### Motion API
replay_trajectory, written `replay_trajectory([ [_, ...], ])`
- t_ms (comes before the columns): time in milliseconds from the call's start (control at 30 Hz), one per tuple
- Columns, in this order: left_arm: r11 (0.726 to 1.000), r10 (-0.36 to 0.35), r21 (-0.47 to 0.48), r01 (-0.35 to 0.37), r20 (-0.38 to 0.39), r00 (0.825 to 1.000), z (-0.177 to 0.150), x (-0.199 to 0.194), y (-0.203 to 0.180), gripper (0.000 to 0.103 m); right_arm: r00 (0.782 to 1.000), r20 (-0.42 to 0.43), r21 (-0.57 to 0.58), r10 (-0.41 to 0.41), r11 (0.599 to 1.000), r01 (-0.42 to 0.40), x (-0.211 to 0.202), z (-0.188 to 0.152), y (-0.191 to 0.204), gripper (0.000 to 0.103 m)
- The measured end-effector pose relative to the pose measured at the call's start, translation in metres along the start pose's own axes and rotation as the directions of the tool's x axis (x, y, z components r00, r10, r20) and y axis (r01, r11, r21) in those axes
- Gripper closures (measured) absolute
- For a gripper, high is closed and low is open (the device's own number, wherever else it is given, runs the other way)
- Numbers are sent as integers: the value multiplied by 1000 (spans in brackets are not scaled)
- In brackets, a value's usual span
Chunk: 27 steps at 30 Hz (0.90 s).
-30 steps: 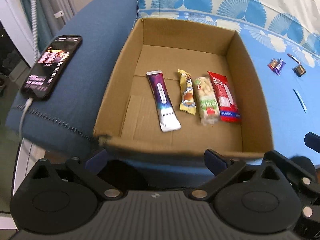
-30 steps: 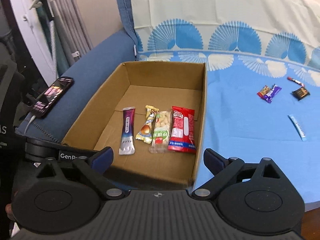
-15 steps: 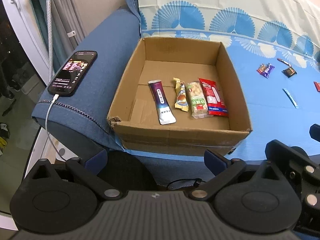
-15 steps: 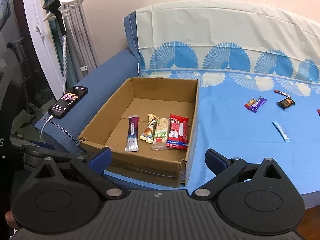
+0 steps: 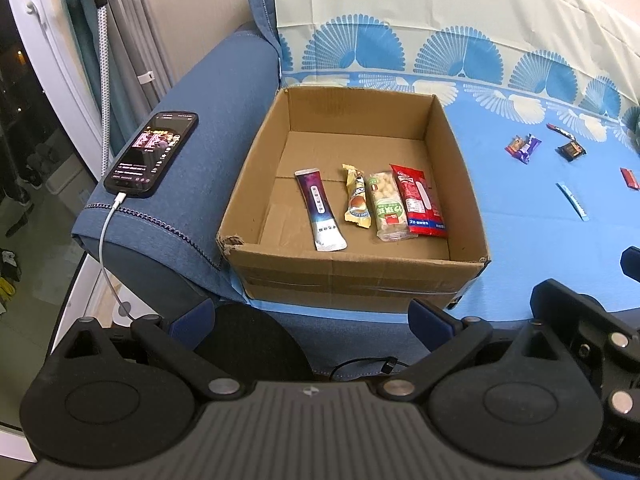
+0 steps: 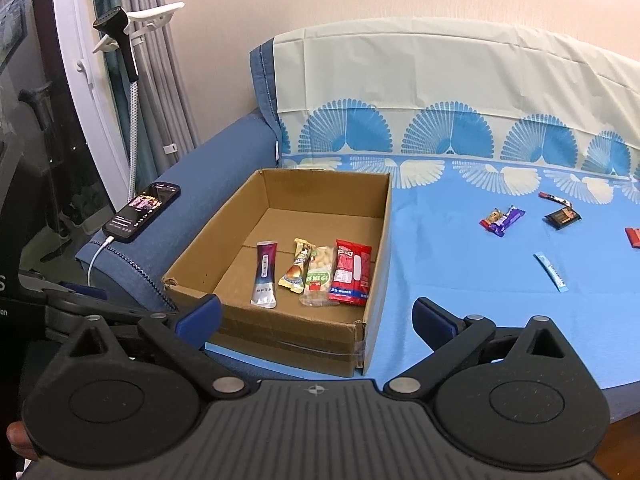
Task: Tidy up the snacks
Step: 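Lift both open tools up and away from the box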
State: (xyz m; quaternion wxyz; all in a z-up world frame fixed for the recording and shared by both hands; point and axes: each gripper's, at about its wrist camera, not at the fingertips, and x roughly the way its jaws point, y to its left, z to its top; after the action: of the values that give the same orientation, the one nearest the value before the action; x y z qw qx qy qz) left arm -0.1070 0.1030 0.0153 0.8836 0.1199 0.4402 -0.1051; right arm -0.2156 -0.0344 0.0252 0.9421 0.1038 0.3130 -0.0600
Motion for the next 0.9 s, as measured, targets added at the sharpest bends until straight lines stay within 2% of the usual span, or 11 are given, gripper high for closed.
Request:
replay_trajectory([
  [233, 1000, -2, 0, 2, -12, 1000, 0, 2, 0, 0, 1000, -5, -5, -1, 1000, 1, 2, 0, 2, 2],
  [433, 1000, -18, -17, 17, -58, 998, 1, 11, 2, 0, 1000, -22, 0, 5, 1000, -5, 8, -1, 1, 2],
  [900, 1000, 13, 17, -11, -152, 988, 8, 38, -9, 0, 996, -73, 45, 44, 998, -41, 32, -3, -13, 1],
])
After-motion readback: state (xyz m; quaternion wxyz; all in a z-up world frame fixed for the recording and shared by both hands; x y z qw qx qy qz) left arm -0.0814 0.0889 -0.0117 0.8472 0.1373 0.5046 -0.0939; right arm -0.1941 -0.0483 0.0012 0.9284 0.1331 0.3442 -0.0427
